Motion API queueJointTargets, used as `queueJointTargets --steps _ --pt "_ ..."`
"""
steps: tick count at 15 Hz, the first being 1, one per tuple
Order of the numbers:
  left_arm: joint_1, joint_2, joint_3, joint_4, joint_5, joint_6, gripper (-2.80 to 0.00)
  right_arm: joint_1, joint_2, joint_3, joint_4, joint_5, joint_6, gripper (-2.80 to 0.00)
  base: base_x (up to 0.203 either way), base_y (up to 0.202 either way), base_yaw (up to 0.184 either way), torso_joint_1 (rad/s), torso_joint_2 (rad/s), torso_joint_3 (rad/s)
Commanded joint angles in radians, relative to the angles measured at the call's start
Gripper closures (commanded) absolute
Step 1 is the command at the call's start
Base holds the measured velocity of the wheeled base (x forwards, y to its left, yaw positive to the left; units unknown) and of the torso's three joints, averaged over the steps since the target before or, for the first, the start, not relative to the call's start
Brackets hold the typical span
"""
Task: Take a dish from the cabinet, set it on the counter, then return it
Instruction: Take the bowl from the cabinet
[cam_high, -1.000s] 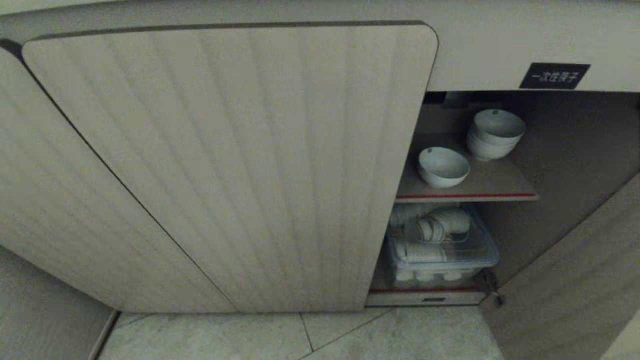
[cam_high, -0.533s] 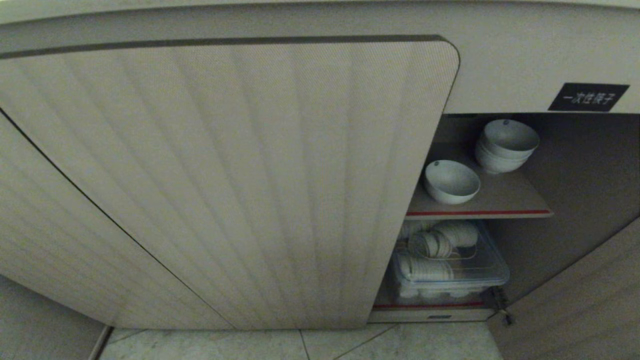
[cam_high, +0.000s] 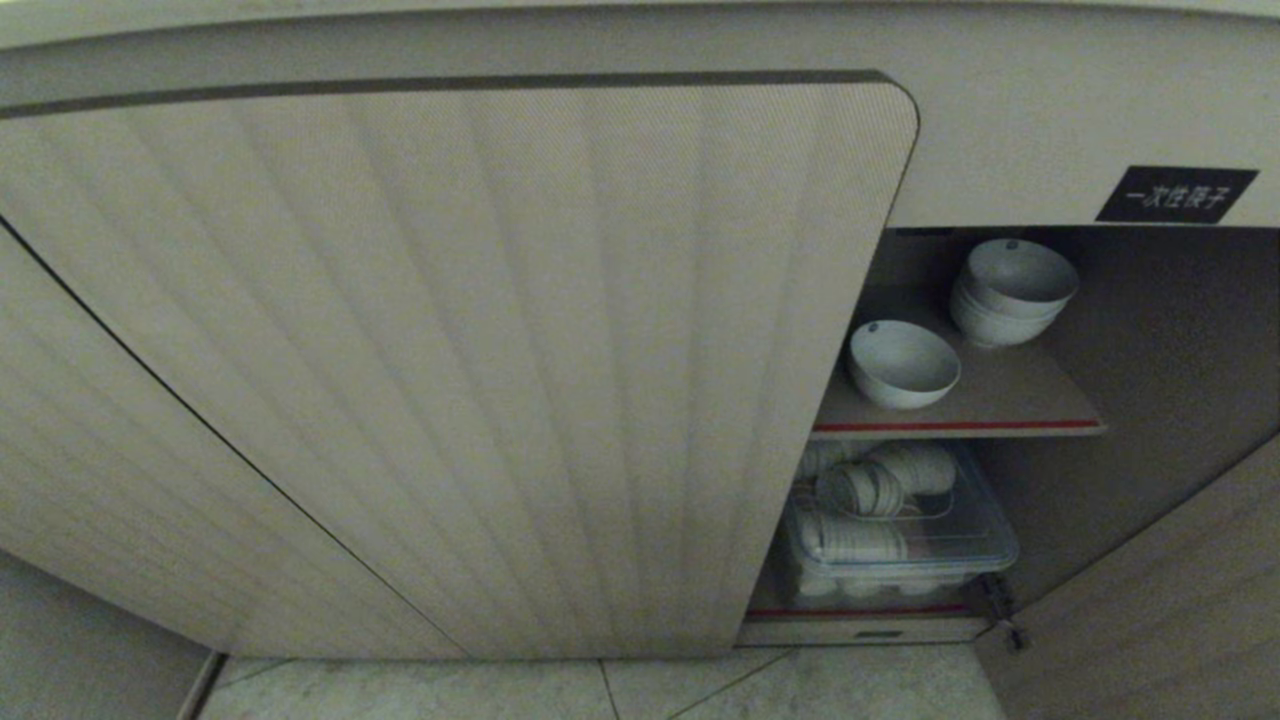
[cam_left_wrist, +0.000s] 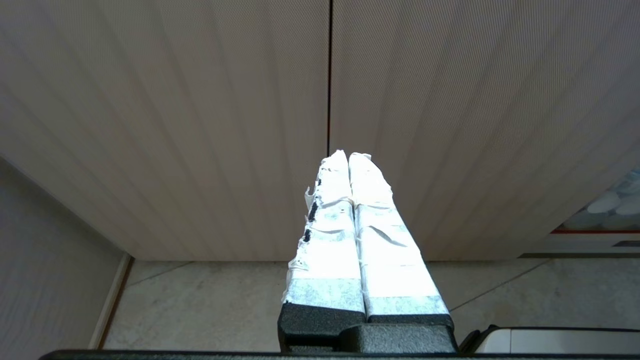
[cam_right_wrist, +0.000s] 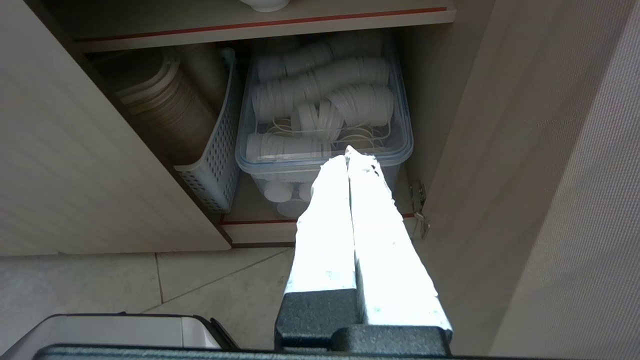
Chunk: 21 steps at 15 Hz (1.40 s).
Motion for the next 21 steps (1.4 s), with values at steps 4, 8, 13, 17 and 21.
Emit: queueJointTargets --steps 4,8,13,17,21 --pt "-0.001 0.000 0.000 0.000 0.001 -0.001 0.00 0.000 0.001 0.000 0.000 0.000 0.001 0.00 0.000 0.000 0.000 0.000 0.00 0.000" --pt "0.001 0.000 0.000 0.000 0.000 -0.001 0.00 -0.001 0.001 0.000 0.000 0.000 0.001 0.00 0.000 0.000 0.000 0.000 0.00 0.000" --pt "-0.001 0.000 0.000 0.000 0.000 -0.001 0.00 -0.001 0.001 0.000 0.000 0.000 0.000 0.00 0.000 0.000 0.000 0.000 0.00 0.000" --pt "0.001 0.000 0.000 0.000 0.001 -0.001 0.00 -0.001 0.001 0.000 0.000 0.000 -0.001 0.00 0.000 0.000 0.000 0.000 0.00 0.000" --pt "0.000 0.000 0.000 0.000 -0.001 -0.001 0.00 0.000 0.001 0.000 0.000 0.000 -0.006 0.00 0.000 0.000 0.000 0.000 0.00 0.000"
